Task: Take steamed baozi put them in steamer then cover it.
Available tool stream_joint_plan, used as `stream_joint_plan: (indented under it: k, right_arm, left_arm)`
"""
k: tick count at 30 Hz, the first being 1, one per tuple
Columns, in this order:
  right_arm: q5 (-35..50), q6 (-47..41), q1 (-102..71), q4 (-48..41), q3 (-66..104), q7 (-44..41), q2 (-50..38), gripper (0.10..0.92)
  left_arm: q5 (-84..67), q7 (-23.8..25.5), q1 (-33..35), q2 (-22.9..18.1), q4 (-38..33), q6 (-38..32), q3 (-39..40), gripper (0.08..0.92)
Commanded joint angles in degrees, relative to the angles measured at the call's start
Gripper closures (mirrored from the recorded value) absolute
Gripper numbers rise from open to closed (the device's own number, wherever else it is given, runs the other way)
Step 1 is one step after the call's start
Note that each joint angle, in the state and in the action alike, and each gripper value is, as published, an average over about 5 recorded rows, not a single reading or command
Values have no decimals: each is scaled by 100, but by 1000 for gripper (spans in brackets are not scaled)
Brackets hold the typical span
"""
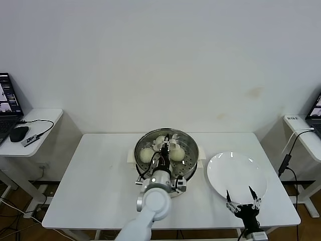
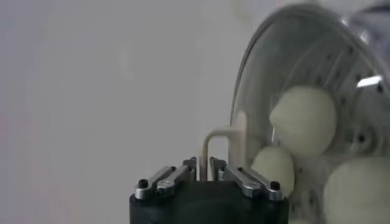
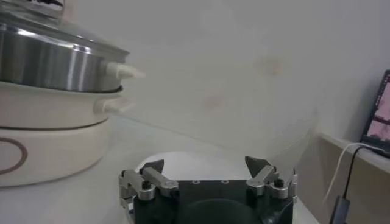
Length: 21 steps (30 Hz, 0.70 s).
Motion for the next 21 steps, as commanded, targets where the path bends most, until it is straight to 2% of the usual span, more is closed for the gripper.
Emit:
stream_joint_plan:
  k: [1, 8, 13, 17, 21]
  right_arm:
    - [-26, -2, -32, 26, 6, -1, 15, 203]
    - [-53, 9, -84, 51, 20, 3, 28, 203]
    - [-38, 24, -123, 62, 22, 5, -18, 203]
    - [37, 62, -151, 62, 14, 3, -97, 203]
    - [93, 67, -151, 37, -46, -3, -98, 203]
  left_arm:
    - [-173, 24, 317, 424, -850, -9, 15, 516]
    - [-729, -36, 960, 1119, -1946, -76, -108, 317]
    - [-1694, -396, 1703, 1523, -3034, -205, -519, 198]
    - [-3210, -1261, 2866, 1588, -3537, -747, -1392, 178]
    - [-6254, -2273, 3792, 1580, -3348, -2216, -2909, 177]
